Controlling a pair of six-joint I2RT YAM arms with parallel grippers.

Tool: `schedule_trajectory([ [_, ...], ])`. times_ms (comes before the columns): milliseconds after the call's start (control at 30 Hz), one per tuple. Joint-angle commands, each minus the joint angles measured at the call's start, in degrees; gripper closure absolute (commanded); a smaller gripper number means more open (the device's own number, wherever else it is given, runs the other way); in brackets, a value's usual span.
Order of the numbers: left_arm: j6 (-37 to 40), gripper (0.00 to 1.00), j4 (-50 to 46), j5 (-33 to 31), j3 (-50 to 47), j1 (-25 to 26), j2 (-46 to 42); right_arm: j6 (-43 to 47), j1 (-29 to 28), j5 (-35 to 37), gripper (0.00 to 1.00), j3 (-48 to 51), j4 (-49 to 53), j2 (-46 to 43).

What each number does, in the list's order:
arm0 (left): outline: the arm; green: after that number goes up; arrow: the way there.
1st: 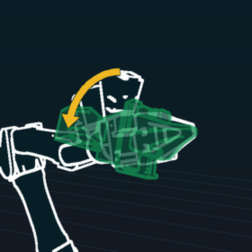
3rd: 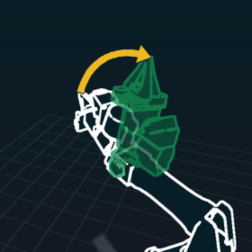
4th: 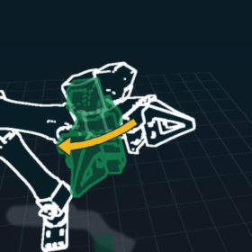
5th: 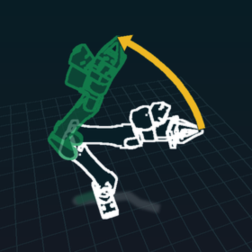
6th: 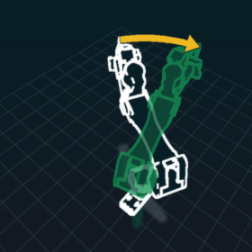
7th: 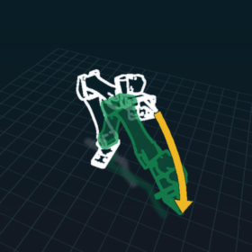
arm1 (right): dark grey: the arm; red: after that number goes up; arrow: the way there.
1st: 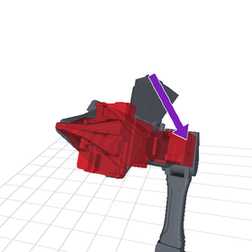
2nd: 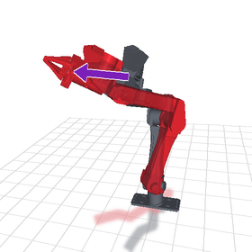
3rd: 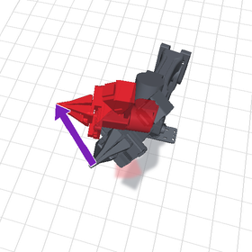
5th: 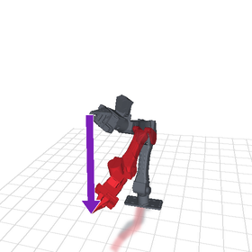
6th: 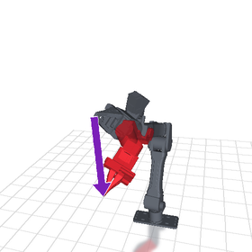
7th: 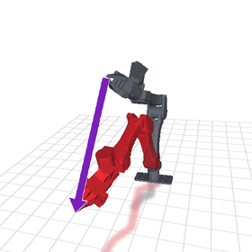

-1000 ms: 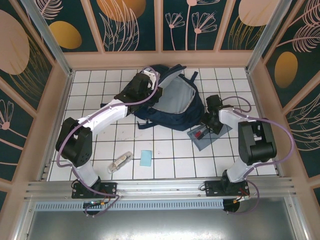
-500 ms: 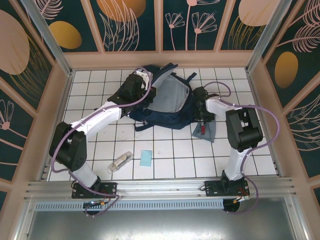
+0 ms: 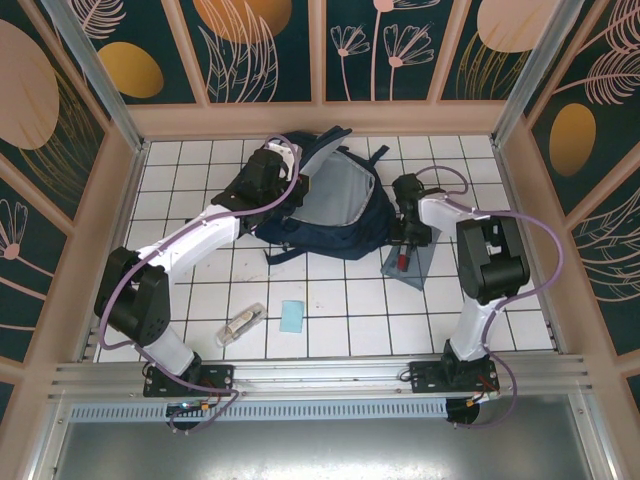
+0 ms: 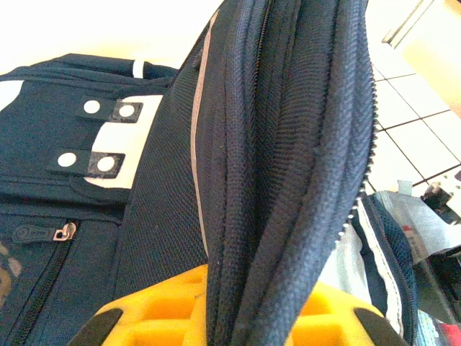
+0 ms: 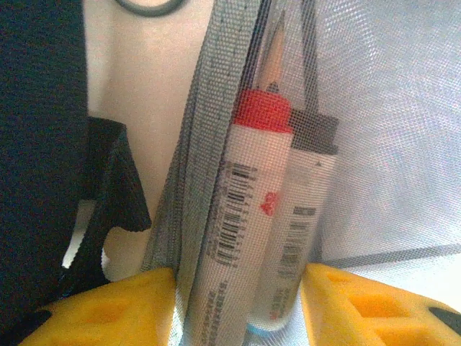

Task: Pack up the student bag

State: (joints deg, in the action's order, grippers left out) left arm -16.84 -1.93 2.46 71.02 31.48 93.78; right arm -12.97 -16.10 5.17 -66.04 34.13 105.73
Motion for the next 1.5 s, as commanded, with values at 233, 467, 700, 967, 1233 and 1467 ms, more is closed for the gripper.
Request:
schedule_trajectory([
  [233, -1.18, 1.0, 4.75, 0.53, 0.78, -0.8, -4.3, -4.84, 1.87, -3.88, 0.89, 5.24, -2.48, -2.81],
  [467, -0.34, 1.0, 4.83, -1.45, 1.13, -1.34, -4.2, -2.95, 2.91, -4.08, 0.93, 0.38, 3.47, -8.92],
  [700, 0.12, 1.0, 4.57, -1.85, 1.05, -1.43, -4.13, -2.08, 2.65, -6.57, 0.93, -5.09, 8.62, -13.36],
  [967, -1.6, 1.0, 6.65, 3.09, -0.31, -1.43, -3.51, -3.28, -2.44, -12.08, 0.93, -14.8, 5.91, -12.91],
  [1233, -1.79, 1.0, 5.32, 9.3, 0.88, -1.43, -3.06, -2.46, -7.57, -15.67, 0.92, -29.63, 1.21, 0.42],
  [1467, -3.12, 1.0, 7.2, 10.38, -0.58, -1.43, -4.51, -2.83, -10.86, -18.46, 0.92, -38.26, -0.41, 10.52],
])
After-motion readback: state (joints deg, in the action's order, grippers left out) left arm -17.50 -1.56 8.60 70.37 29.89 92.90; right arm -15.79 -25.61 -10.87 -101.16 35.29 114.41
